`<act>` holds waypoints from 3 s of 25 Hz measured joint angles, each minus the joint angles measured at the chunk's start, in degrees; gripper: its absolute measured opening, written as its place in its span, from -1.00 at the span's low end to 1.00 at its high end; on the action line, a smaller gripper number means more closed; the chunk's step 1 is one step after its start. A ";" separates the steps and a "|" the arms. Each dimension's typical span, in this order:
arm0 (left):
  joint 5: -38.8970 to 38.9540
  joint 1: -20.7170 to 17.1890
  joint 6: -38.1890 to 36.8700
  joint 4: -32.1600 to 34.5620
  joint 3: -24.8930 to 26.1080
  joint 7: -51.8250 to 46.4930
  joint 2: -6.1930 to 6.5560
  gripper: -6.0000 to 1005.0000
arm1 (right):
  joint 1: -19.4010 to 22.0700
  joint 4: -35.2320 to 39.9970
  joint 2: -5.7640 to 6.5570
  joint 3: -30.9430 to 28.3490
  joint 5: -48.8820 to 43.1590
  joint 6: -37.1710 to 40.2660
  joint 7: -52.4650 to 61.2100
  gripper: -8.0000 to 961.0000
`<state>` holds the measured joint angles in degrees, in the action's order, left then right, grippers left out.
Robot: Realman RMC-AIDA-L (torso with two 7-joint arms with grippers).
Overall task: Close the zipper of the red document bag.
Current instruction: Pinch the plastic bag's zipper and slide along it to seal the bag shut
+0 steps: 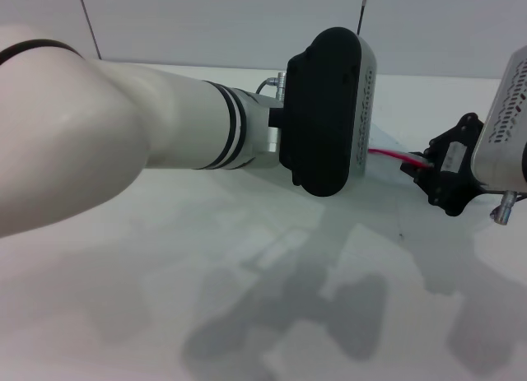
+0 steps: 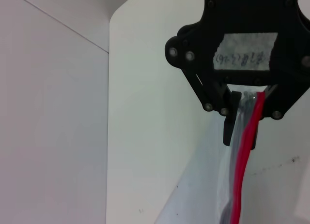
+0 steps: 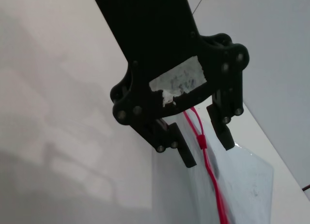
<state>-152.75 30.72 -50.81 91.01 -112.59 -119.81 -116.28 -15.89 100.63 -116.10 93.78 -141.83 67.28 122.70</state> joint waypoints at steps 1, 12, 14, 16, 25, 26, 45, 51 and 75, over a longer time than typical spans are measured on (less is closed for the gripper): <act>0.00 0.02 0.02 -0.03 0.00 0.02 0.00 -0.27 | 0.00 -0.05 0.00 -0.02 0.01 -0.01 0.00 -0.84; 0.00 0.05 2.36 -0.43 -0.89 -0.02 -0.01 -0.46 | -0.10 -0.45 0.00 -0.12 0.07 -0.03 0.00 -0.84; 0.00 0.05 2.60 -0.70 -1.18 0.04 -0.01 -0.47 | -0.10 -0.47 0.00 -0.14 0.07 -0.03 0.00 -0.84; 0.00 0.04 2.78 -0.98 -1.39 0.18 -0.01 -0.49 | -0.11 -0.47 0.00 -0.15 0.07 -0.04 0.00 -0.84; 0.00 -0.05 2.83 -1.64 -1.50 0.19 -0.01 -0.58 | -0.10 -0.46 0.00 -0.18 -0.01 -0.04 0.00 -0.83; -0.01 -0.05 2.83 -1.67 -1.50 0.29 0.00 -0.60 | -0.10 -0.45 0.00 -0.18 -0.02 -0.04 0.00 -0.83; -0.09 -0.30 4.28 -1.65 -1.50 0.76 0.00 -0.85 | -0.10 -0.53 0.00 -0.16 -0.02 0.05 0.00 -0.83; -0.61 -0.65 4.29 -1.61 -1.03 0.08 0.02 -0.85 | 0.14 -0.40 0.07 -0.20 0.00 0.05 0.00 -0.82; -4.52 -13.50 3.94 2.70 8.73 -2.30 0.15 -0.84 | 2.44 -0.42 -0.08 -6.79 -2.23 -0.48 -0.08 -0.82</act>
<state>-157.28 17.22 -46.87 93.71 -103.86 -122.11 -116.13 -13.45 100.22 -116.19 86.99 -144.05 66.80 122.61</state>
